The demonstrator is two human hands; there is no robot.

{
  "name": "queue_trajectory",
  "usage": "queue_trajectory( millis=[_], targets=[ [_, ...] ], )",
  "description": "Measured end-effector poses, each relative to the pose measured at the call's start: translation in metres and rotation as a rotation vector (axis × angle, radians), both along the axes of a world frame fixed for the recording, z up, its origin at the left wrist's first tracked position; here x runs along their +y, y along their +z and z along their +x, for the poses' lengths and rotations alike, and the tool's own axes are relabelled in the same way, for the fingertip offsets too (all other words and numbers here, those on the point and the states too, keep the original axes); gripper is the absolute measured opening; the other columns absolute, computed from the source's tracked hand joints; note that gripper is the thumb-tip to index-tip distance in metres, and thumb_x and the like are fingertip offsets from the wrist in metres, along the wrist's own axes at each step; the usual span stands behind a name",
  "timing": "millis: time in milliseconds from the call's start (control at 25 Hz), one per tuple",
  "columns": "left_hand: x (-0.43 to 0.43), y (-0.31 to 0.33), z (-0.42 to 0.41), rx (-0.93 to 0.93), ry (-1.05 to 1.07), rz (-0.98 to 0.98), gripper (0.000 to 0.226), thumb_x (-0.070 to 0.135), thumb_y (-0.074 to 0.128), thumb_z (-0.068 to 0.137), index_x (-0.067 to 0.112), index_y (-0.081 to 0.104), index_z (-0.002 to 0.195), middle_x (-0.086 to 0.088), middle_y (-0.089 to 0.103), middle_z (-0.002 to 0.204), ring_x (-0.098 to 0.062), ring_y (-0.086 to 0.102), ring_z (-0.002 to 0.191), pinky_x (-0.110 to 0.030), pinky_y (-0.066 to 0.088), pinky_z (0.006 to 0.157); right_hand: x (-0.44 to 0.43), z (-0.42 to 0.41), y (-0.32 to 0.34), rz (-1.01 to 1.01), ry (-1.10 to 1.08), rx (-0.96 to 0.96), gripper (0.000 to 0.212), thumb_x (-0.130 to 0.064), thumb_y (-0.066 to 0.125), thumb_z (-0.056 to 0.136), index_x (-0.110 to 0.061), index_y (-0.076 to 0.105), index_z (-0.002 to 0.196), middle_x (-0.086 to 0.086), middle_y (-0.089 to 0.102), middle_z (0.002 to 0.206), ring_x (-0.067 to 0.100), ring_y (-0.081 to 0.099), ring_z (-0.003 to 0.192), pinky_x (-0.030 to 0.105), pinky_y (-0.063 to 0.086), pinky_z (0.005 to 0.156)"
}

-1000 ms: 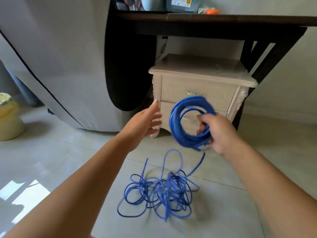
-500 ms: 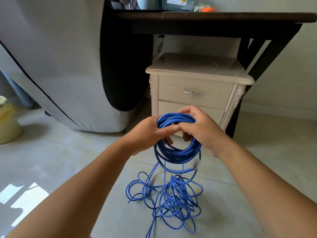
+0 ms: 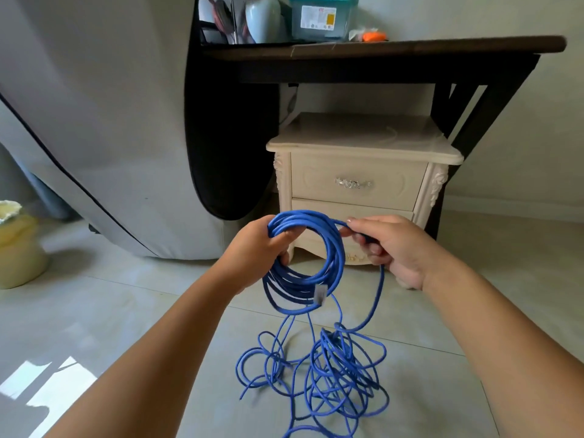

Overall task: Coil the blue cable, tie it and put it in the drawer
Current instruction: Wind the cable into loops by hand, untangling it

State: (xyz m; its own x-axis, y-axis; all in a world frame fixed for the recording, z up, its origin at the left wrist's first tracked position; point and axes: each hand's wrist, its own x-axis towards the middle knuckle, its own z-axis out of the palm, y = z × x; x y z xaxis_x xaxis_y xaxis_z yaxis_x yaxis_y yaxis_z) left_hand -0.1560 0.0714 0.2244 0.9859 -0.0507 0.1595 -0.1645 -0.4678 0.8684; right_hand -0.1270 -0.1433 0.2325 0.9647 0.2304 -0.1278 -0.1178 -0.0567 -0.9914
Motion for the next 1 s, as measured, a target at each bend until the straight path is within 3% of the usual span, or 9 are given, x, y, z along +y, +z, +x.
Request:
queue_trajectory(
  millis=[160,240,360,480,560,680,800,880,1000],
  targets=[
    [0.006,0.006,0.004,-0.046,0.059,0.141,0.019,0.039,0.055,0.096,0.023,0.057,0.087,0.002,0.062,0.061,-0.007,0.055,0.052,-0.02,0.049,0.053,0.011,-0.004,-0.003,0.119,-0.01,0.005,0.02,-0.016,0.055,0.098,-0.006,0.071,0.091,-0.003,0.04,0.064,0.004,0.024,0.045,0.014,0.018,0.038],
    [0.007,0.005,0.004,-0.053,0.1,0.136,0.018,0.038,0.055,0.097,0.022,0.057,0.089,0.001,0.062,0.062,-0.006,0.054,0.05,-0.017,0.047,0.05,0.016,-0.008,-0.005,0.182,0.009,0.0,0.023,-0.026,0.059,0.096,-0.007,0.071,0.094,-0.001,0.045,0.07,0.007,0.035,0.049,0.015,0.028,0.041],
    [0.002,0.003,0.004,-0.053,0.196,-0.041,0.024,0.039,0.054,0.098,0.018,0.058,0.085,-0.001,0.061,0.061,-0.008,0.053,0.049,-0.023,0.047,0.052,0.018,-0.012,-0.012,0.266,0.252,0.072,0.075,-0.067,0.068,0.072,-0.011,0.065,0.122,0.001,0.065,0.096,0.014,0.063,0.087,0.034,0.052,0.086],
    [-0.006,0.002,0.004,-0.011,0.284,-0.2,0.031,0.041,0.053,0.099,0.015,0.056,0.082,-0.002,0.059,0.061,-0.012,0.053,0.053,-0.028,0.046,0.056,0.009,-0.016,-0.014,0.35,0.534,0.113,0.099,-0.074,0.078,0.051,-0.032,0.053,0.138,0.001,0.056,0.124,0.022,0.055,0.115,0.058,0.035,0.107],
    [-0.015,0.003,0.003,0.033,0.321,-0.311,0.033,0.043,0.053,0.098,0.014,0.057,0.083,-0.001,0.057,0.06,-0.015,0.054,0.056,-0.031,0.047,0.058,0.008,-0.019,-0.006,0.361,0.579,0.072,0.097,-0.057,0.089,0.051,-0.037,0.052,0.137,0.002,0.051,0.129,0.024,0.052,0.121,0.06,0.033,0.108],
    [-0.03,0.002,0.001,0.111,0.373,-0.48,0.039,0.046,0.055,0.097,0.014,0.057,0.075,0.003,0.056,0.053,-0.017,0.053,0.057,-0.033,0.044,0.059,0.02,-0.026,-0.005,0.284,0.322,-0.015,0.084,-0.027,0.087,0.056,-0.029,0.052,0.133,0.004,0.058,0.121,0.024,0.061,0.118,0.051,0.043,0.106],
    [-0.045,-0.002,-0.002,0.191,0.346,-0.546,0.044,0.052,0.053,0.096,0.014,0.054,0.072,-0.005,0.062,0.064,-0.026,0.06,0.064,-0.033,0.044,0.064,0.032,-0.022,-0.017,0.318,-0.021,-0.057,0.036,-0.011,0.074,0.075,-0.025,0.066,0.108,0.006,0.068,0.087,0.038,0.067,0.105,0.049,0.05,0.1],
    [-0.051,-0.003,-0.006,0.2,0.315,-0.459,0.044,0.055,0.051,0.096,0.014,0.057,0.08,-0.008,0.063,0.076,-0.022,0.059,0.066,-0.027,0.042,0.063,0.032,-0.016,-0.021,0.259,-0.159,-0.085,0.023,-0.007,0.065,0.084,-0.029,0.069,0.09,0.001,0.059,0.063,0.038,0.071,0.085,0.045,0.053,0.091],
    [-0.038,0.001,-0.01,0.289,0.151,-0.194,0.053,0.066,0.058,0.083,0.015,0.066,0.098,-0.007,0.066,0.086,-0.018,0.062,0.079,-0.027,0.052,0.076,0.024,-0.009,-0.015,0.043,-0.22,-0.185,0.024,-0.001,0.06,0.084,-0.023,0.067,0.08,0.001,0.052,0.056,0.025,0.061,0.059,0.045,0.052,0.068]
  ],
)
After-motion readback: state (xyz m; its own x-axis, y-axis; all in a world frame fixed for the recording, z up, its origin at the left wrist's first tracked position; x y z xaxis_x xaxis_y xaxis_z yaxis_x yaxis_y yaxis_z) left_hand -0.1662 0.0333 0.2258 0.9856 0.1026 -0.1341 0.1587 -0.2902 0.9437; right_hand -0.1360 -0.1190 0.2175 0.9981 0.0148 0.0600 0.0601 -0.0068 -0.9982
